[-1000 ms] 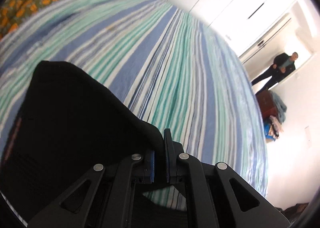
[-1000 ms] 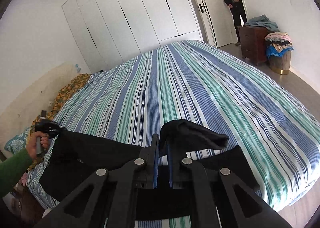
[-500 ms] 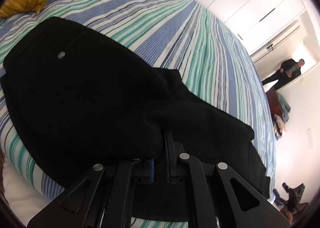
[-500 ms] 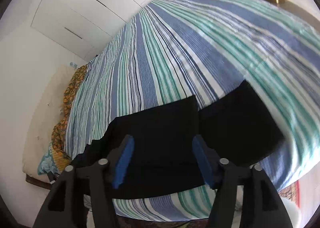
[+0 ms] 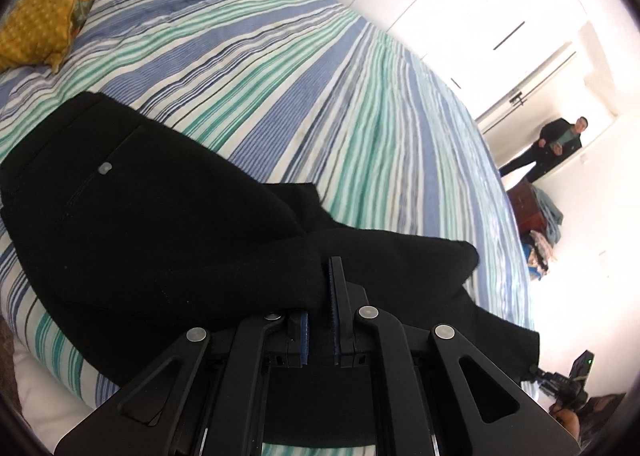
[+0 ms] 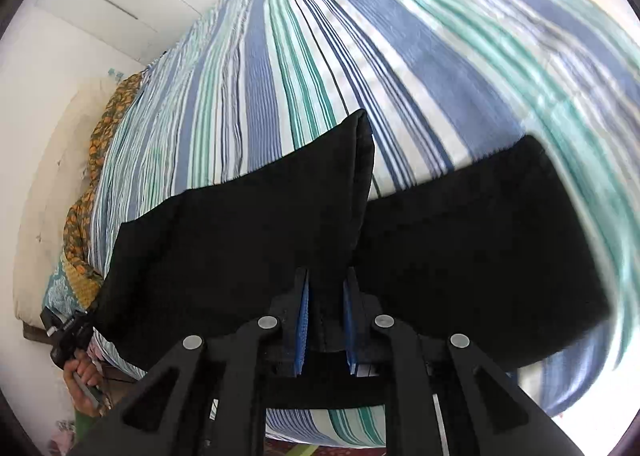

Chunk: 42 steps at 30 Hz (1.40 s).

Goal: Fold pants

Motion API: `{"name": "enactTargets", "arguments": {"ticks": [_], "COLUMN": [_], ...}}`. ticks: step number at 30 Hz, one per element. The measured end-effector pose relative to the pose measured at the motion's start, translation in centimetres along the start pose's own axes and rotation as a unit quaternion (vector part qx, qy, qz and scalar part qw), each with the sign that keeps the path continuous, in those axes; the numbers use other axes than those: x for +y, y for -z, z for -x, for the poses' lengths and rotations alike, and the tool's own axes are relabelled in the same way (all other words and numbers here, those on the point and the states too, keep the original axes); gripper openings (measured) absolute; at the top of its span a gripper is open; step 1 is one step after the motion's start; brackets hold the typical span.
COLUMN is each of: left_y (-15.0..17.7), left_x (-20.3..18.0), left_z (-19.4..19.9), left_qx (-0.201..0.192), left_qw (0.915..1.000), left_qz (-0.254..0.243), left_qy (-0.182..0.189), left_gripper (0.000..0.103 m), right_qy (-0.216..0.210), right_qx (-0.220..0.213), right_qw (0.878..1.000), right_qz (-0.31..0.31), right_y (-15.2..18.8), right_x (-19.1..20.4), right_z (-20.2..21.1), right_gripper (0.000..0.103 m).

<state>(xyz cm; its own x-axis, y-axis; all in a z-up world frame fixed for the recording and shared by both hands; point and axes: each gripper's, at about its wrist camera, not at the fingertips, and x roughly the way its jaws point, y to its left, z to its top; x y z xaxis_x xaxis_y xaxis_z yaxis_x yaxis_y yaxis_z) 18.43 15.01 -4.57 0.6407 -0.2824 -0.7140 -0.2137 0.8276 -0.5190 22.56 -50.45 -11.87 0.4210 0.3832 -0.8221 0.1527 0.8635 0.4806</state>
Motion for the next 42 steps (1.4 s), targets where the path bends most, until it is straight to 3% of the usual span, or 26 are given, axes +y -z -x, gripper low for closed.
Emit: {"name": "enactTargets", "arguments": {"ticks": [3, 5, 8, 11, 18, 20, 24, 26, 27, 28, 30, 35, 39, 40, 41, 42], "left_y": [1.0, 2.3, 5.3, 7.3, 8.7, 8.5, 8.2, 8.2, 8.2, 8.2, 8.3, 8.6, 8.5, 8.4, 8.4, 8.3], "left_x": [-1.7, -1.8, -1.0, -0.2, -0.8, -0.5, -0.5, -0.2, 0.0, 0.1, 0.3, 0.9, 1.5, 1.6, 1.7, 1.7], "left_z": [0.6, -0.7, -3.1, -3.4, -0.2, -1.1, -1.3, -1.7, -1.9, -2.1, -2.3, -2.3, -2.9, -3.0, -3.1, -3.2], "left_qx": [0.011, 0.027, 0.058, 0.068, 0.043, 0.052, 0.041, 0.047, 0.052, 0.055, 0.059, 0.054, 0.055, 0.055, 0.055, 0.057], "left_qw": [0.9996, 0.9988, 0.9968, 0.9963, 0.9976, 0.9970, 0.9973, 0.9976, 0.9975, 0.9975, 0.9974, 0.9976, 0.9978, 0.9978, 0.9977, 0.9976], "left_qz": [-0.026, -0.040, -0.048, -0.036, -0.037, -0.036, -0.044, -0.033, -0.027, -0.022, -0.015, -0.005, 0.023, 0.030, 0.034, 0.036], "left_qy": [0.008, -0.003, -0.028, -0.037, -0.041, -0.043, -0.043, -0.039, -0.039, -0.039, -0.040, -0.043, -0.030, -0.022, -0.018, -0.014], "left_gripper": [0.007, 0.007, 0.007, 0.006, 0.004, 0.005, 0.010, 0.011, 0.011, 0.011, 0.011, 0.020, 0.021, 0.020, 0.006, 0.005], "right_qy": [0.038, 0.073, 0.138, 0.170, 0.229, 0.209, 0.130, 0.085, 0.068, 0.049, 0.011, 0.002, -0.002, 0.002, 0.001, 0.011], "right_qx": [-0.036, -0.036, -0.016, 0.006, -0.035, -0.038, -0.073, -0.078, -0.073, -0.066, -0.044, -0.035, -0.027, -0.025, -0.024, -0.015], "right_qw": [0.998, 0.997, 0.990, 0.985, 0.973, 0.977, 0.987, 0.989, 0.990, 0.990, 0.990, 0.991, 0.987, 0.986, 0.986, 0.984], "right_qz": [0.017, 0.005, -0.019, -0.033, -0.019, -0.027, -0.063, -0.091, -0.102, -0.112, -0.135, -0.132, -0.160, -0.163, -0.166, -0.175], "right_y": [-0.7, -0.9, -0.7, 0.0, 0.7, 1.0, 1.7, 2.1, 2.4, 2.7, 3.2, 3.7, 3.5, 3.5, 3.4, 3.3], "right_x": [-1.1, -3.5, -8.0, -11.2, -11.1, -11.4, -11.2, -10.8, -10.6, -10.4, -9.9, -8.7, -9.4, -9.5, -9.7, -10.0], "right_z": [4.7, 6.3, 5.7, 4.2, 4.6, 4.9, 6.8, 7.6, 8.0, 8.1, 7.6, 7.6, 6.9, 6.5, 5.9, 5.2], "right_gripper": [0.015, 0.015, 0.015, 0.014, 0.000, 0.000, 0.003, 0.009, 0.020, 0.038, 0.058, 0.058, 0.058, 0.058, 0.058, 0.057]}}
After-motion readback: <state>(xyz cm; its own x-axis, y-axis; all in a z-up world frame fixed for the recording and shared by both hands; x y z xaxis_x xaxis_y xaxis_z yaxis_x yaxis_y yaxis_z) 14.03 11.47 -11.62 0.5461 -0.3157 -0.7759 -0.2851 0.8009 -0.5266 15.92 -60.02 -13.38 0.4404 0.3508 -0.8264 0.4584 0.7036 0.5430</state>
